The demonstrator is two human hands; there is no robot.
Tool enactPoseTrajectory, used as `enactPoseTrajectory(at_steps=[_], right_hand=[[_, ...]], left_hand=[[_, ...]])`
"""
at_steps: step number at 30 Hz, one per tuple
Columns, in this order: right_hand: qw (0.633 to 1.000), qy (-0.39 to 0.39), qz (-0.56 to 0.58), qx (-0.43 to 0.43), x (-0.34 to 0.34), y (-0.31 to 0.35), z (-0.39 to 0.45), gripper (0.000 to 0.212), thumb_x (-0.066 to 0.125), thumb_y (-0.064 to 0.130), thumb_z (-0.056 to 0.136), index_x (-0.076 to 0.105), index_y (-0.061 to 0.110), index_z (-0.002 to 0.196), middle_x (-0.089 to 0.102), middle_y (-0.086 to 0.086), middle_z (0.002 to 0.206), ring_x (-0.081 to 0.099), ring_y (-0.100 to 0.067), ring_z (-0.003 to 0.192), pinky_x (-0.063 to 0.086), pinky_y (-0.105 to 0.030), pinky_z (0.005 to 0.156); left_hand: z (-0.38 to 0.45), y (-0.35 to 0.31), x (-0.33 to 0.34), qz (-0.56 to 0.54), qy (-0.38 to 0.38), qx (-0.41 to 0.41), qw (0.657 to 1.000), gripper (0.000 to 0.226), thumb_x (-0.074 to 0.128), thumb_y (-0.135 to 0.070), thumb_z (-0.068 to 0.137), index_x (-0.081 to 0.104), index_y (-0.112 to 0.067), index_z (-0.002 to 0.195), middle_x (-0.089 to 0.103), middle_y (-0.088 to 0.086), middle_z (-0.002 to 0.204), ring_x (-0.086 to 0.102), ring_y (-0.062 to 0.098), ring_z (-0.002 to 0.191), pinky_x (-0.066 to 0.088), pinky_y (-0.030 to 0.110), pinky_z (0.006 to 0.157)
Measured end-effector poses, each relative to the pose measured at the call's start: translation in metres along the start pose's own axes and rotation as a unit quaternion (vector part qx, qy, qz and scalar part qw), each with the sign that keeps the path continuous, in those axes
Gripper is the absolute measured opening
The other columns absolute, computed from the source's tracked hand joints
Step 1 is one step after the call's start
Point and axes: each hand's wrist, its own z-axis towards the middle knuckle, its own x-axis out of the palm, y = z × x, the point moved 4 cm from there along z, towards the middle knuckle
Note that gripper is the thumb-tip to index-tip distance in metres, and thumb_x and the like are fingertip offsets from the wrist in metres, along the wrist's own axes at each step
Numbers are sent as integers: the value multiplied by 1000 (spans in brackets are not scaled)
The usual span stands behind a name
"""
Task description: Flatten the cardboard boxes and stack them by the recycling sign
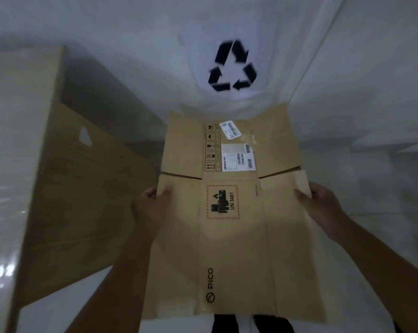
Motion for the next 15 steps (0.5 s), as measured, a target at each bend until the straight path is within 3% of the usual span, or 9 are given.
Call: enactPoseTrajectory(at_steps=[2,4,8,12,15], right_hand=[[1000,-6,-11,1,26,-31,30,6,69,23,90,72,21,84,74,-15,89,67,-28,81,50,-37,73],[1000,-23,-3,12,57,-69,63,8,72,23,87,72,25,80,76,-10,87,71,-30,85,55,-43,77],[999,-52,11,11,118,-129,129,10,72,22,86,75,25,95,76,-2,87,73,-28,89,57,-48,84],[998,-67,21,7,170,-178,188,16,70,22,87,76,23,103,74,2,88,71,-22,86,58,-40,81],[996,-89,14,16,192,-208,217,26,70,22,90,73,16,115,71,2,92,67,-19,83,54,-30,77]], left_hand=[[32,32,22,-6,-8,-9,1000,26,77,-32,89,78,-8,97,68,-9,68,53,-9,48,37,6,44],[68,69,51,2,-5,-10,1000,25,77,-32,88,79,-9,99,69,-12,70,57,-9,54,43,11,51],[138,143,98,-5,-11,-22,1000,30,77,-36,88,77,-13,108,72,-5,90,65,9,79,48,21,68],[199,218,132,-16,1,-49,999,52,81,-49,80,73,-17,120,73,-2,111,67,18,102,53,34,93],[231,259,162,-30,8,-50,998,62,82,-60,69,75,-21,117,75,-4,109,69,18,103,55,36,92]])
